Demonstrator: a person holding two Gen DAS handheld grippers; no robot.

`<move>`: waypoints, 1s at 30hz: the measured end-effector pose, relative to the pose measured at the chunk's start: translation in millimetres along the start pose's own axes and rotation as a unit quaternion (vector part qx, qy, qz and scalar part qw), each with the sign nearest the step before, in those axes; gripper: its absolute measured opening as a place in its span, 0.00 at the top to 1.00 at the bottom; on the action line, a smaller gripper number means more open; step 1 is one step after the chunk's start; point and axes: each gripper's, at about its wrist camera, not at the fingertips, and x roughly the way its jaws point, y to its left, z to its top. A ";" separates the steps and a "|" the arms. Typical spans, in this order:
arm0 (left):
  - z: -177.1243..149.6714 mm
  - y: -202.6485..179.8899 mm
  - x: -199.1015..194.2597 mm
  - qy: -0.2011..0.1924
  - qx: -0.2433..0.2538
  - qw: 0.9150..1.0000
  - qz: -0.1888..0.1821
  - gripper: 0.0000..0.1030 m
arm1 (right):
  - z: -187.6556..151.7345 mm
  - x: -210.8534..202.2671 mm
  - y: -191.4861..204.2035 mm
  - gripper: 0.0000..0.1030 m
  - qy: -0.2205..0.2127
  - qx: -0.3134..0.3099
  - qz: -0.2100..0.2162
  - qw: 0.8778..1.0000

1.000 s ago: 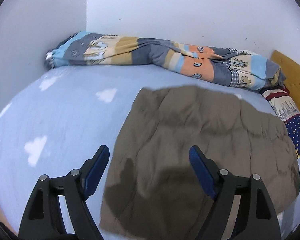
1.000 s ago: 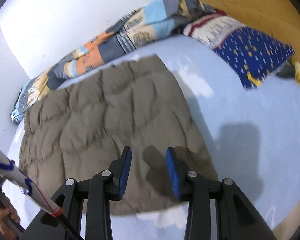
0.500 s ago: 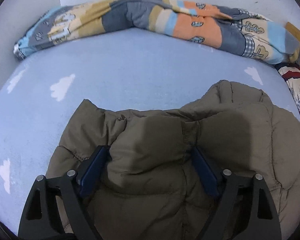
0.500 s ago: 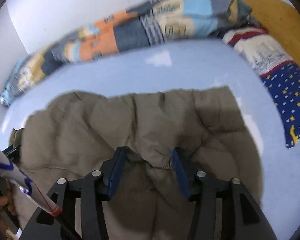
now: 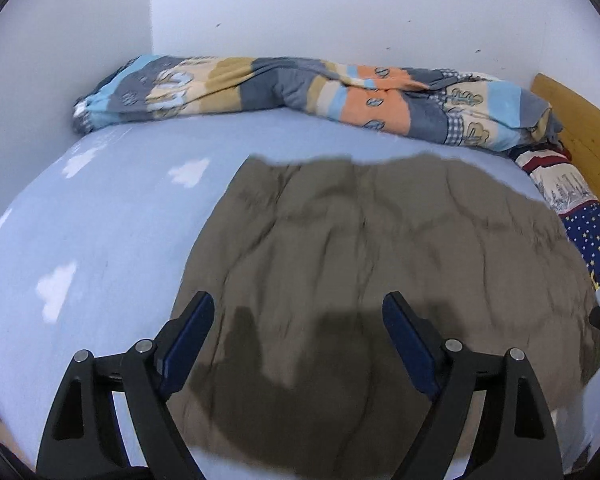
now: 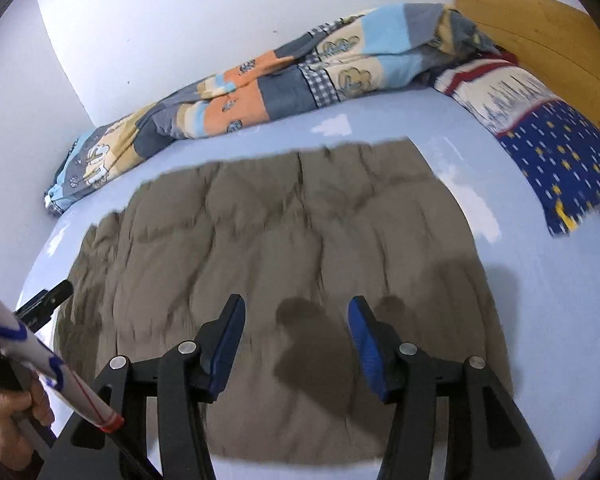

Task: Fold large clothes
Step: 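Press and smooth the folded jacket flat with both open grippers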

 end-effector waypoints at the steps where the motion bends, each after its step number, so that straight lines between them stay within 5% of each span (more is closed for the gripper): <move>1: -10.0 0.3 -3.8 0.001 0.000 1.000 0.006 0.17 | -9.3 -3.5 0.2 0.43 0.002 0.000 -0.007 1.000; 7: -46.3 -3.5 10.8 0.033 0.022 0.999 0.027 0.17 | -57.6 -5.0 0.0 0.43 0.031 -0.004 -0.021 0.999; 11: -59.4 -5.4 9.4 0.016 0.029 0.999 0.041 0.16 | -69.3 15.9 -0.6 0.43 0.051 -0.014 -0.027 0.998; 24: -76.7 -20.0 -23.6 -0.033 0.042 0.998 0.027 0.17 | -78.9 -22.2 31.0 0.42 -0.045 -0.060 -0.028 0.997; 30: -78.2 -23.6 -14.0 -0.026 0.044 0.998 0.019 0.17 | -81.4 -6.1 56.9 0.42 -0.037 -0.095 -0.018 0.995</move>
